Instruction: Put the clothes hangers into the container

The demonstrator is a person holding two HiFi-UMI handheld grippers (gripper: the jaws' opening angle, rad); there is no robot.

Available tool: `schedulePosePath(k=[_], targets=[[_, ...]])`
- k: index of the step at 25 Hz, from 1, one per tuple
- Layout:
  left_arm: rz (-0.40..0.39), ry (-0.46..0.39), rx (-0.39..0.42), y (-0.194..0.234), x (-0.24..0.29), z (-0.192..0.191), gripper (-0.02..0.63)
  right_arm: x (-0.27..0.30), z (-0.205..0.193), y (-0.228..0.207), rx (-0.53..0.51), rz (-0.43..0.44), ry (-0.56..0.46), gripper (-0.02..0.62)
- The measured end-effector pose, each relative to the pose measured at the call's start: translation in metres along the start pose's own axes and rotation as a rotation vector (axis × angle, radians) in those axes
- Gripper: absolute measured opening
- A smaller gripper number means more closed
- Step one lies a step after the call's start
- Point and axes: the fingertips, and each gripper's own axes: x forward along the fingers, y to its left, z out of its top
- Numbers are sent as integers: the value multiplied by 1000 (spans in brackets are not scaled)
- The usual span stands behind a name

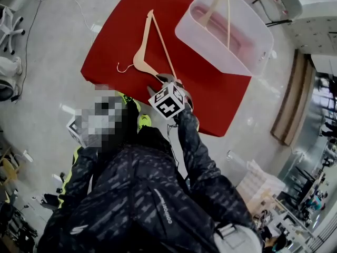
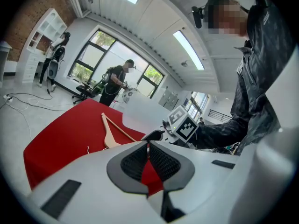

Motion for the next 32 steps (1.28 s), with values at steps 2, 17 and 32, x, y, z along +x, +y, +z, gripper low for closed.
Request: schedulePosePath(k=[2, 17, 32], targets=[[2, 4, -21, 4, 3, -1, 12, 8, 0, -4, 0, 6, 18, 184], [8, 19, -79, 27, 5, -5, 12, 54, 18, -22, -25, 15, 101, 184], [-13, 13, -118, 34, 16, -17, 12, 65, 15, -21, -48, 44, 173, 187]])
